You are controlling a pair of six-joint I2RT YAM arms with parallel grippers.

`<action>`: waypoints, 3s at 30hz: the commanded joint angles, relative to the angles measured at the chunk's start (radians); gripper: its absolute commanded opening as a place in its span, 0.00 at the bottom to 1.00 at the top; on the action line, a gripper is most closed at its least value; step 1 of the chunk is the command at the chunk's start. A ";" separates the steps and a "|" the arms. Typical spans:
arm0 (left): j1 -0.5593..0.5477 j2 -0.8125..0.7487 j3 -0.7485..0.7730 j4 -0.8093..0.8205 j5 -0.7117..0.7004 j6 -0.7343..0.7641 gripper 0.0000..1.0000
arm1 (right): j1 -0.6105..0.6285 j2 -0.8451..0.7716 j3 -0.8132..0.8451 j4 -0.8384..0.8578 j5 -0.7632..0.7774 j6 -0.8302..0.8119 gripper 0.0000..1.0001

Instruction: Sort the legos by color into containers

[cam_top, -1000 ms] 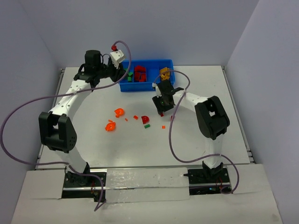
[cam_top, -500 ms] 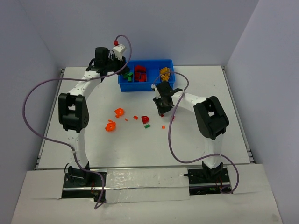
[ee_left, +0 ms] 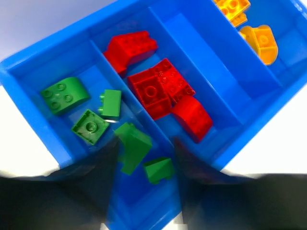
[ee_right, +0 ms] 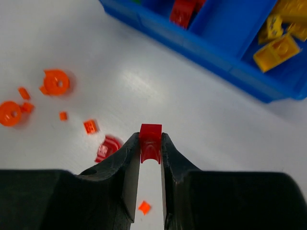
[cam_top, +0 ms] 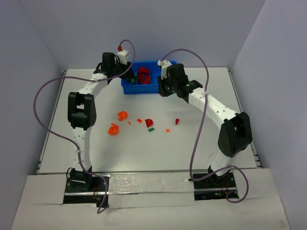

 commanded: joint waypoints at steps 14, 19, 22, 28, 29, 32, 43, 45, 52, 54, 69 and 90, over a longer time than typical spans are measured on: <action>0.033 -0.416 -0.189 -0.011 0.134 -0.060 0.90 | -0.003 0.353 0.501 0.269 0.024 0.193 0.00; 0.032 -0.691 -0.452 -0.056 0.181 0.061 0.85 | -0.005 0.457 0.557 0.338 0.041 0.239 0.00; 0.028 -0.800 -0.593 -0.098 0.212 0.116 0.81 | -0.005 0.504 0.575 0.361 0.057 0.252 0.00; -0.018 -0.950 -0.876 -0.086 0.236 0.183 0.74 | -0.005 0.569 0.553 0.437 0.090 0.273 0.00; -0.048 -0.982 -0.925 -0.077 0.229 0.209 0.74 | -0.005 0.580 0.553 0.444 0.086 0.274 0.00; -0.135 -1.023 -0.988 -0.067 0.192 0.245 0.73 | -0.003 0.598 0.553 0.453 0.084 0.276 0.00; -0.384 -0.964 -1.083 -0.015 -0.035 0.251 0.71 | -0.003 0.652 0.537 0.469 0.115 0.256 0.11; -0.417 -0.936 -1.087 0.000 -0.059 0.262 0.71 | -0.003 0.659 0.538 0.470 0.113 0.258 0.21; -0.454 -0.824 -1.009 0.012 -0.134 0.235 0.68 | -0.005 0.661 0.542 0.471 0.113 0.255 0.39; -0.478 -0.808 -1.004 0.011 -0.138 0.229 0.66 | -0.004 0.660 0.541 0.469 0.112 0.255 0.44; -0.541 -0.605 -0.866 -0.035 -0.189 0.216 0.58 | -0.010 0.637 0.535 0.459 0.093 0.257 0.65; -0.557 -0.444 -0.787 -0.085 -0.163 0.208 0.51 | -0.061 0.561 0.500 0.433 0.027 0.317 0.65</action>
